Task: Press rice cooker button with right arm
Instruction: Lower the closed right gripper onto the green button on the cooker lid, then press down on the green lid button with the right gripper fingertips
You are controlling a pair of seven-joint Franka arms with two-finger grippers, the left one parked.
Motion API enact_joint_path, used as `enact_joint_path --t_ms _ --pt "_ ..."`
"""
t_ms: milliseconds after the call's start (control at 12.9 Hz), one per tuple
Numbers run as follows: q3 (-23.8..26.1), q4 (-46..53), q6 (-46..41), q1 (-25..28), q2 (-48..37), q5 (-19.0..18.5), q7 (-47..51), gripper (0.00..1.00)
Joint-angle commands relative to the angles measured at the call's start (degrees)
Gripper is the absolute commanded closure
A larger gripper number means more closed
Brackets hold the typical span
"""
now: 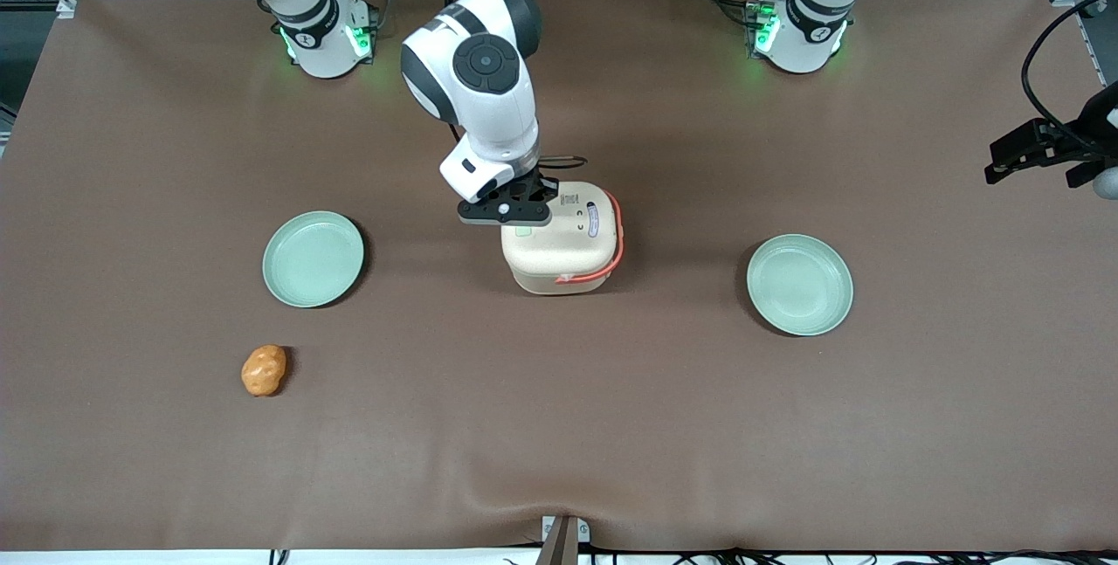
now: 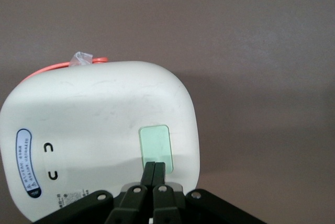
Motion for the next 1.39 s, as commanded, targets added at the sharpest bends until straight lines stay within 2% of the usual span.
enact_joint_path --t_ms 0,1315 --pt "-0.5 0.6 1.4 0.5 1.1 -1.4 1.2 1.0" --pt "-0.6 0.6 3.7 -0.1 3.4 -1.5 1.2 1.0"
